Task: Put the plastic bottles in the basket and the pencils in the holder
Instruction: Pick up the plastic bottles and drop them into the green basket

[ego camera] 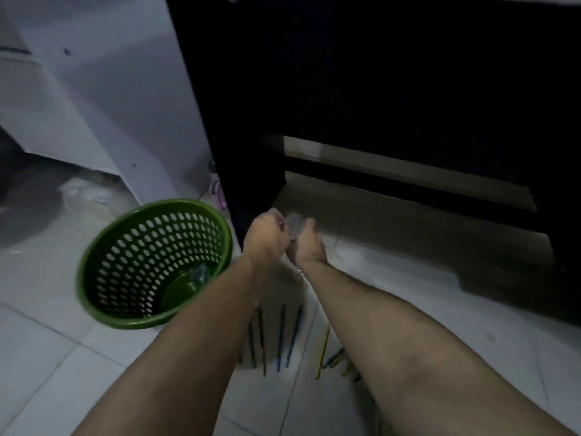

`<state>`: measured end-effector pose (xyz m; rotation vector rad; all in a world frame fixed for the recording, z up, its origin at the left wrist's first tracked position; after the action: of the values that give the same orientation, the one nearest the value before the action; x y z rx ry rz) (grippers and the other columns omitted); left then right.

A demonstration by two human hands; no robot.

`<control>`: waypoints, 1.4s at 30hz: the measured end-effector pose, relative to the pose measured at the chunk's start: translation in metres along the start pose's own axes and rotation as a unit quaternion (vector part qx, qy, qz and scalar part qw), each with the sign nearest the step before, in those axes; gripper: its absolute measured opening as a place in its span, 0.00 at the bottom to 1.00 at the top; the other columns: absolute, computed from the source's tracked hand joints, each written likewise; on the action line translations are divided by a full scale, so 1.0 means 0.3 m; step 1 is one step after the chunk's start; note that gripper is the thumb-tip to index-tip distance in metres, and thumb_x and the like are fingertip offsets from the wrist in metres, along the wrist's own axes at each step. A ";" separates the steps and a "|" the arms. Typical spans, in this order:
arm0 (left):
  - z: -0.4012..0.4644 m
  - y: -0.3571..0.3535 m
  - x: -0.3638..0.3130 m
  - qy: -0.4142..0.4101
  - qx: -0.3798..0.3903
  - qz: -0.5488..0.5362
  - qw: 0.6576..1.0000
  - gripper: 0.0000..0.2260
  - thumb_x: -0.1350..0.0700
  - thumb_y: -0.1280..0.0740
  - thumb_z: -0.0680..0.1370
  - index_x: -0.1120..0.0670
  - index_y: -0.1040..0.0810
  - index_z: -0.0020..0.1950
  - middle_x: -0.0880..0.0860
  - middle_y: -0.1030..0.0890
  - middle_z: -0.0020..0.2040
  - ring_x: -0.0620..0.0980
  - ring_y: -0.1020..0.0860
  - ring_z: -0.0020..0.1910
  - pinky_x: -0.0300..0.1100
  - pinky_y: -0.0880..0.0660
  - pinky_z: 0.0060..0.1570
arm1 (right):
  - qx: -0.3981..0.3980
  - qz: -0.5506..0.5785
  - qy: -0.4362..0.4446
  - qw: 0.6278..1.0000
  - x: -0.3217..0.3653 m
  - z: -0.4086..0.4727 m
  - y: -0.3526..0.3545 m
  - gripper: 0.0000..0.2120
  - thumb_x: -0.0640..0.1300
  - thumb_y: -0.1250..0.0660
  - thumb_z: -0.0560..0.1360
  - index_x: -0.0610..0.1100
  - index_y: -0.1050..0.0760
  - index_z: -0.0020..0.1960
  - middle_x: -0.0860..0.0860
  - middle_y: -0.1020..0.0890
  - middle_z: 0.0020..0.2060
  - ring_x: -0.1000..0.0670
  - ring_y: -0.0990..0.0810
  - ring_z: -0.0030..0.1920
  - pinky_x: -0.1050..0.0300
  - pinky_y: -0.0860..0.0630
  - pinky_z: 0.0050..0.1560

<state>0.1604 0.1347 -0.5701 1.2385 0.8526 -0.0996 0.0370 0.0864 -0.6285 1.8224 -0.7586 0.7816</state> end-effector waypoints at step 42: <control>0.018 0.590 0.793 0.218 -0.073 0.174 0.957 0.24 0.48 0.39 0.77 0.60 0.33 0.68 0.63 0.31 0.67 0.63 0.34 0.67 0.58 0.35 0.67 | 0.166 -0.301 0.223 0.912 0.479 -0.181 -0.689 0.17 0.47 0.34 0.77 0.46 0.25 0.64 0.45 0.24 0.63 0.41 0.25 0.63 0.45 0.26 0.63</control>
<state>0.4175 0.2822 -0.5771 1.2710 0.9834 0.5314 0.2748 0.1829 -0.6077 1.9148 0.2504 0.8887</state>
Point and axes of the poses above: each hand's wrist, its own z-axis towards the middle knuckle, its own y-axis out of the back of the hand, x = y × z, the point moved 9 cm from there along z, towards the middle knuckle
